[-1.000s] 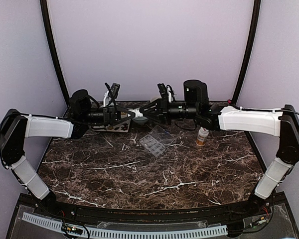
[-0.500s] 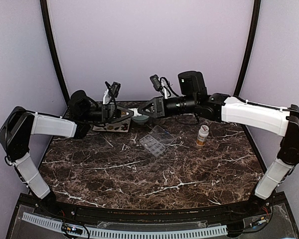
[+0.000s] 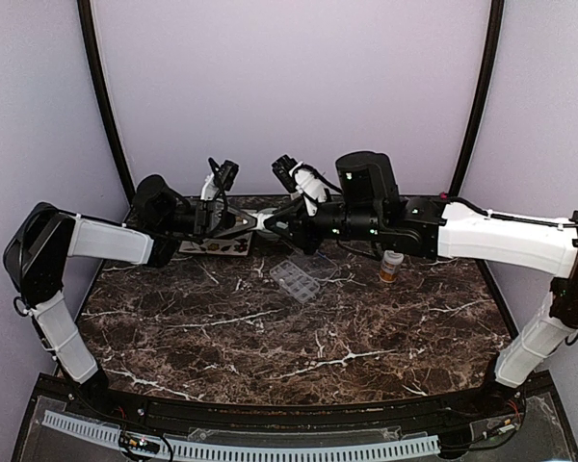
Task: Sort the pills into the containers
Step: Unscrew the lid of the pill bottle.
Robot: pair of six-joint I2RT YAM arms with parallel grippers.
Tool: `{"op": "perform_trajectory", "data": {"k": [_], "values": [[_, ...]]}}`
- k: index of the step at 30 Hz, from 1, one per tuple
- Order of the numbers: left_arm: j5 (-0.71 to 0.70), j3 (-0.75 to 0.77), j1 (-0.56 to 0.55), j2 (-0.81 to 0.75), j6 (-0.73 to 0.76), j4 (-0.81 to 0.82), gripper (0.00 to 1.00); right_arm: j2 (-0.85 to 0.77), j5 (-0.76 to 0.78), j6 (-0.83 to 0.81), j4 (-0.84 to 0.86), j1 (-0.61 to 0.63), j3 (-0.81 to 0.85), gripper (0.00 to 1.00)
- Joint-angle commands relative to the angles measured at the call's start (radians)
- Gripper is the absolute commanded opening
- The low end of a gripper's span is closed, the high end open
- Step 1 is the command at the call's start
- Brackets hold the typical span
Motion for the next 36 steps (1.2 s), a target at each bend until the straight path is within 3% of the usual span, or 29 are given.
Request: {"op": "perform_trajectory", "data": {"k": [1, 6, 17, 24, 31, 36], "values": [[-0.008, 0.050, -0.026, -0.004, -0.047, 0.114, 0.00, 0.038, 0.087, -0.071, -0.004, 0.015, -0.027, 0.04], [0.001, 0.054, -0.025, 0.010, -0.085, 0.159, 0.00, 0.061, 0.044, -0.053, -0.008, 0.014, 0.003, 0.21], [0.009, 0.042, -0.025, 0.007, -0.105, 0.194, 0.00, 0.052, -0.038, 0.016, 0.023, -0.011, 0.012, 0.47], [-0.014, 0.030, -0.025, -0.012, -0.039, 0.138, 0.00, -0.004, -0.054, 0.068, 0.036, -0.028, -0.016, 0.54], [-0.091, 0.019, -0.019, -0.072, 0.151, -0.055, 0.00, -0.074, -0.074, 0.152, 0.019, -0.030, -0.068, 0.59], [-0.141, 0.012, -0.019, -0.104, 0.273, -0.151, 0.00, -0.116, -0.139, 0.302, 0.023, -0.047, -0.088, 0.59]]}}
